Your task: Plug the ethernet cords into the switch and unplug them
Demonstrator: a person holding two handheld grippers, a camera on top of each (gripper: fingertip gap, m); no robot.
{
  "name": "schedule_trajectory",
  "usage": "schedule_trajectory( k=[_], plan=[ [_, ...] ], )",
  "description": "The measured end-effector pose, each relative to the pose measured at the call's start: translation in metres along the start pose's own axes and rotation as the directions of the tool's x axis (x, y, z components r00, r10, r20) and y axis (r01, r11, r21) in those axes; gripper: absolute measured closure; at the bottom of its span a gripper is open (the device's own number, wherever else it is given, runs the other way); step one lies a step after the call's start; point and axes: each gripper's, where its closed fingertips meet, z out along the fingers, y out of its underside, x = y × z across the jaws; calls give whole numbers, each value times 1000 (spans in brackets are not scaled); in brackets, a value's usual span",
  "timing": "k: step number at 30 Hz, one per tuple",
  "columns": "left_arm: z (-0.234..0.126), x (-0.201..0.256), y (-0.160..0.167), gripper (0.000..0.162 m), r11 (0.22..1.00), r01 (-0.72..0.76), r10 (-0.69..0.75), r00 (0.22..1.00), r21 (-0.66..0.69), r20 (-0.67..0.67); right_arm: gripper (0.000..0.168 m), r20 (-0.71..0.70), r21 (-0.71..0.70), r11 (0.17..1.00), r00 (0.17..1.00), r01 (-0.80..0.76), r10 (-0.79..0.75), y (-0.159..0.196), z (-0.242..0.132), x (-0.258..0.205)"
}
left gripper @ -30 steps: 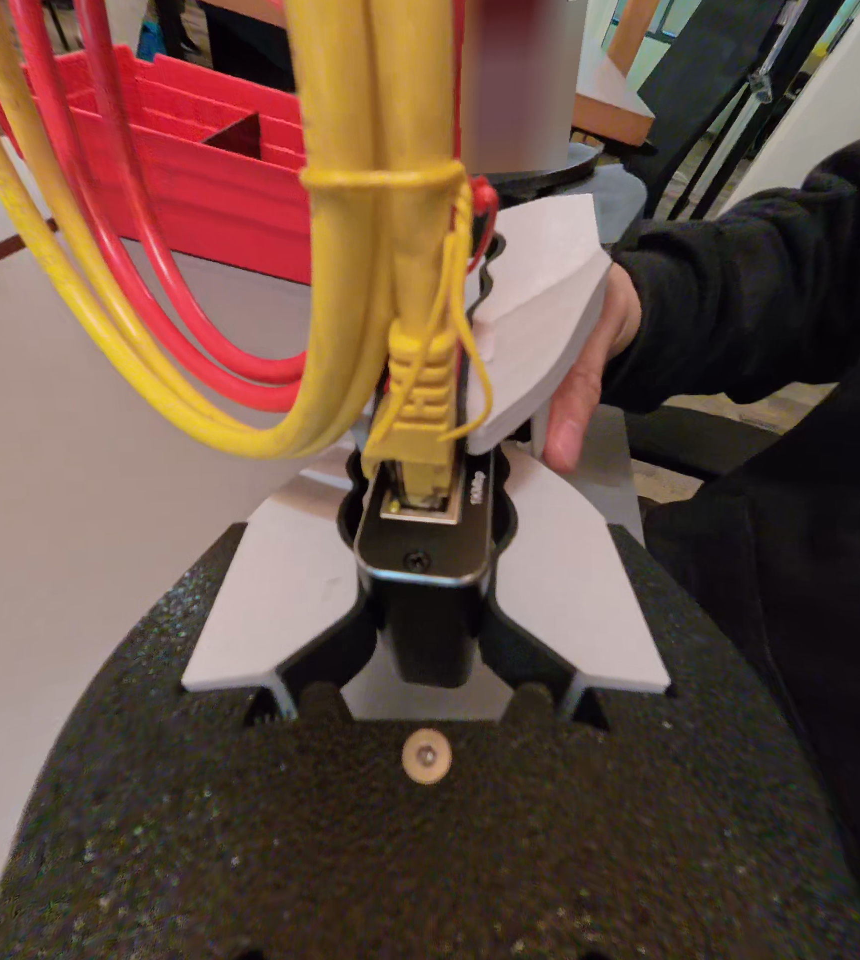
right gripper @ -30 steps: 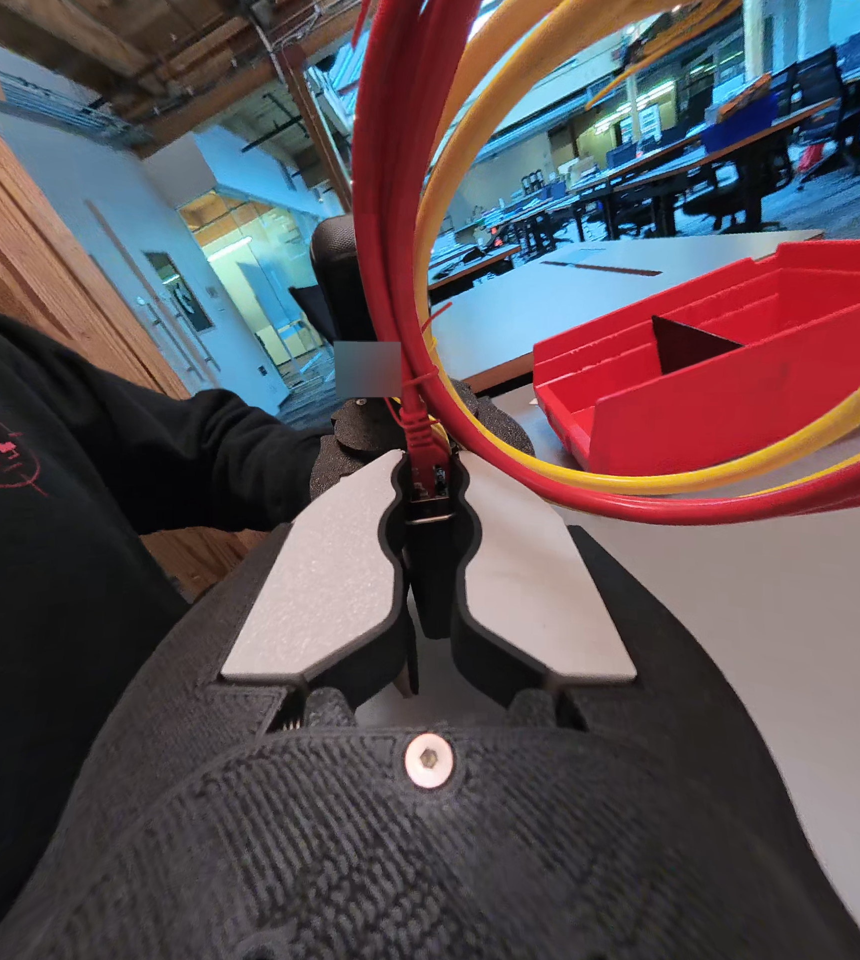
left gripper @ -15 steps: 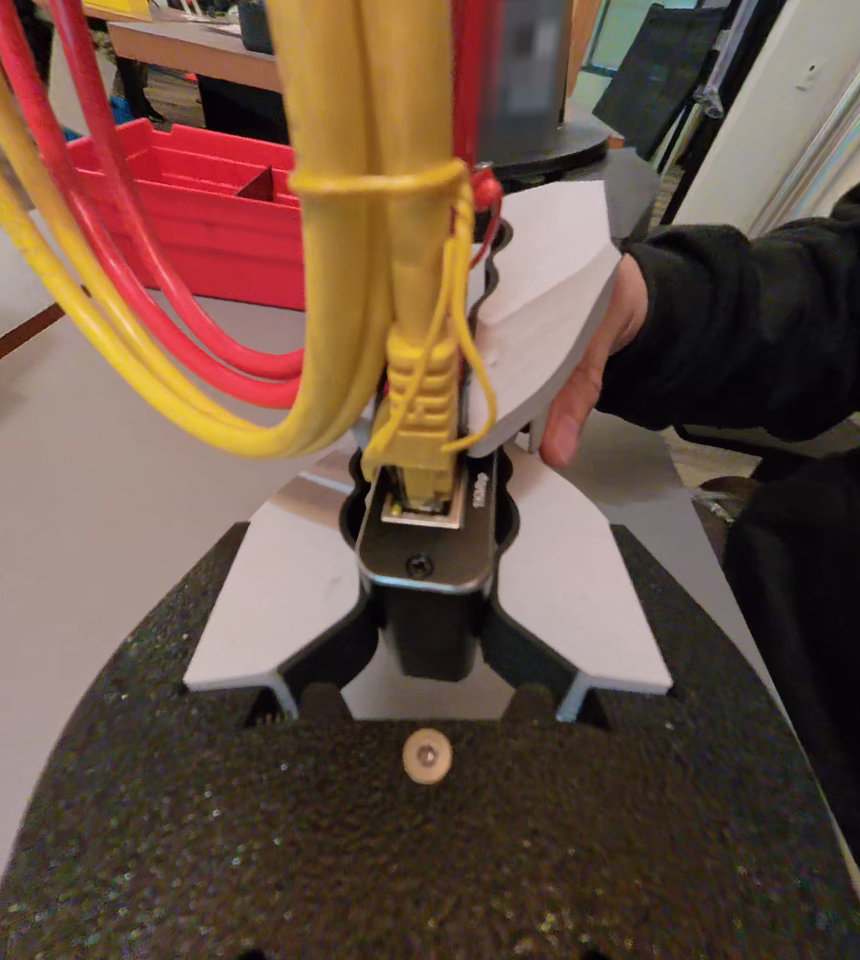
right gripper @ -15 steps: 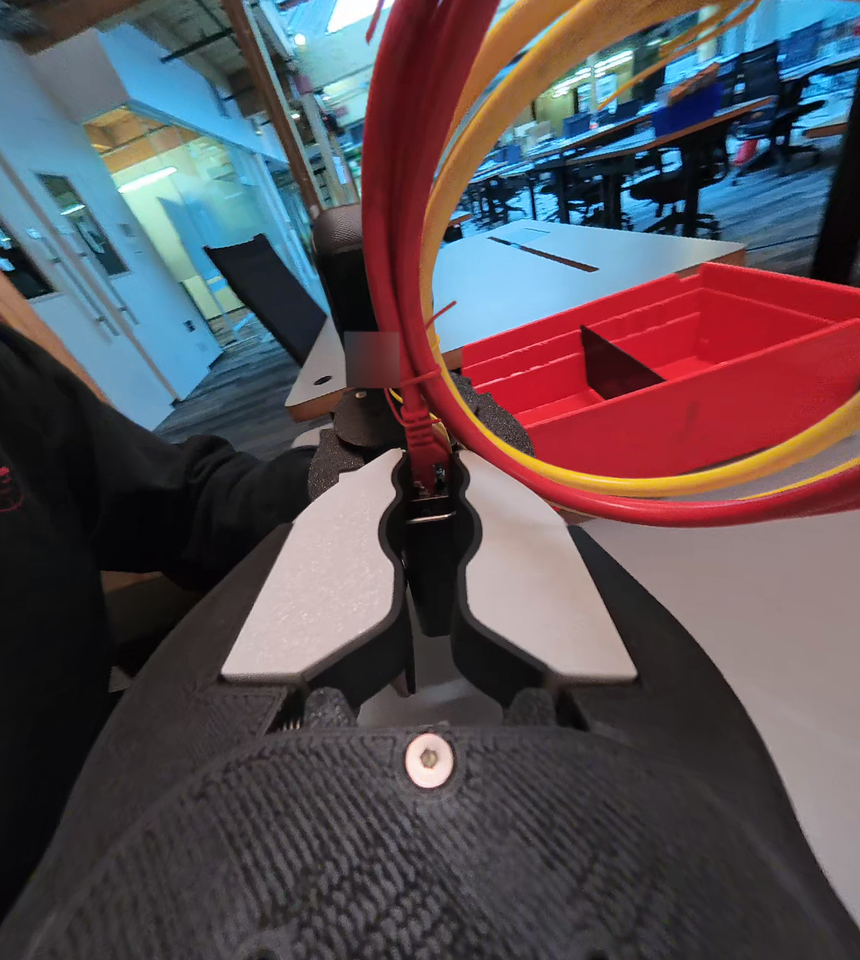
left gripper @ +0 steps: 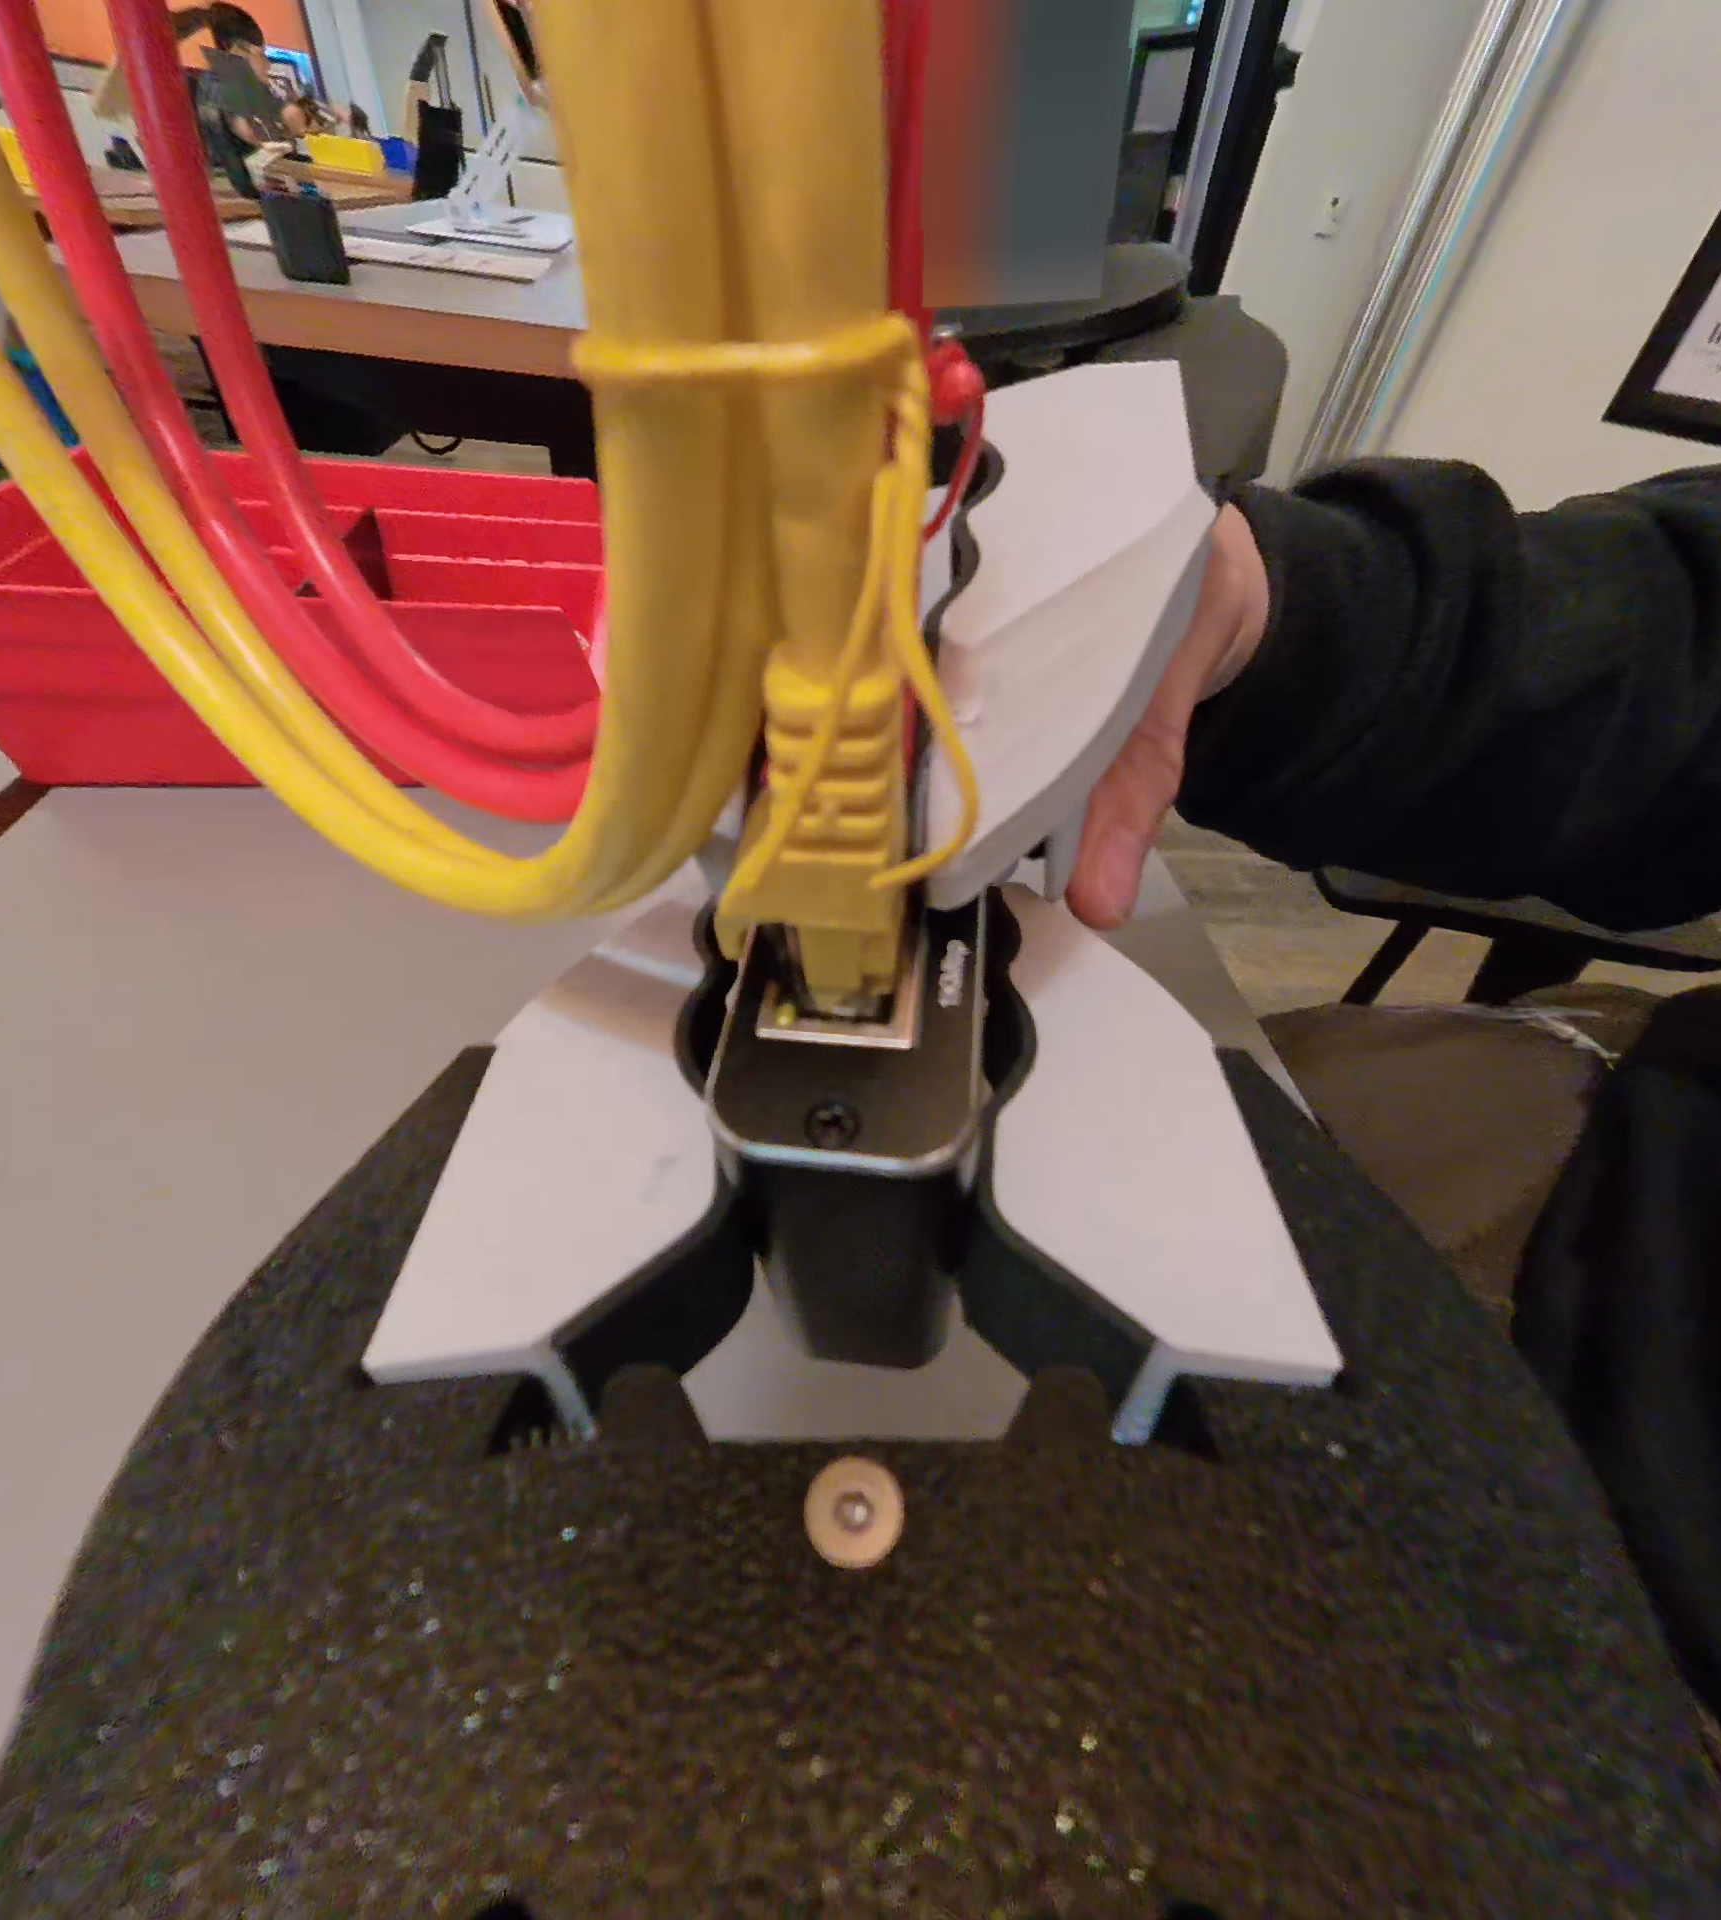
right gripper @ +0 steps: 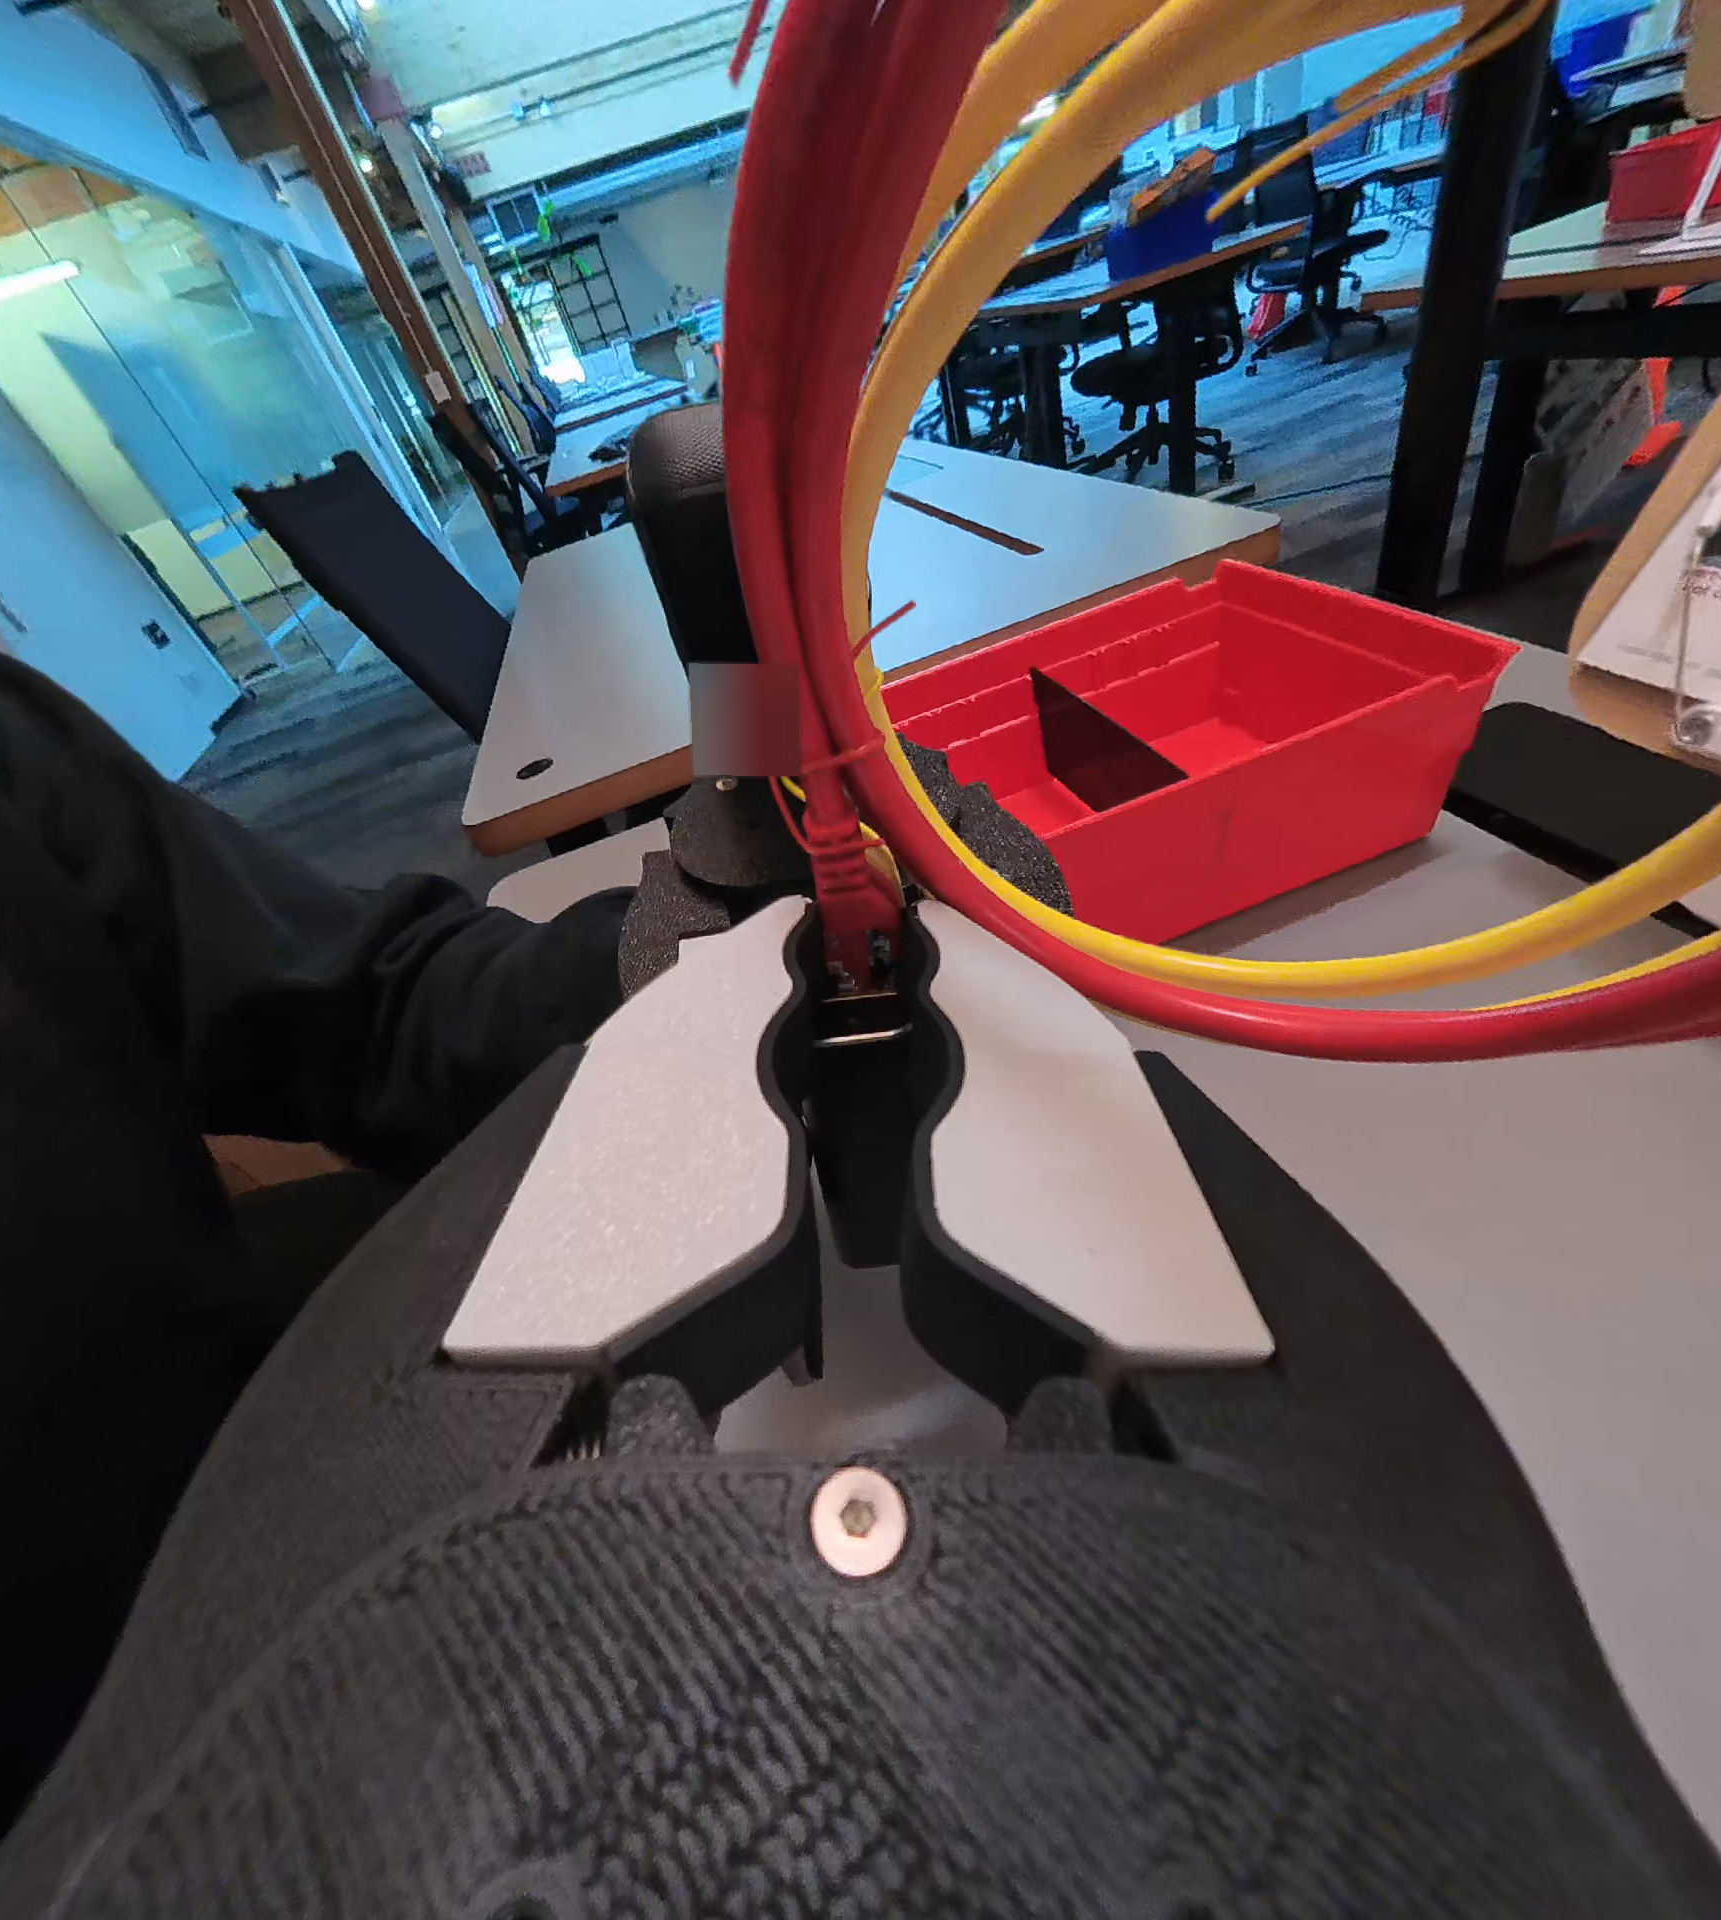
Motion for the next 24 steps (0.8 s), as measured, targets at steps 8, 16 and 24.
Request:
schedule_trajectory(
  k=[8,16,24],
  plan=[
    [-3,13,9,116,999,32,-31,999,-39,36,154,15,1,1000,1000,9,-9,6,2,-14],
    [5,32,48,116,982,176,-166,977,-68,130,154,102,-59,998,994,33,-26,48,-1,-29],
    [21,27,48,116,978,158,-122,964,-138,237,154,151,-5,1000,988,-28,28,47,-22,-29]
  ],
)
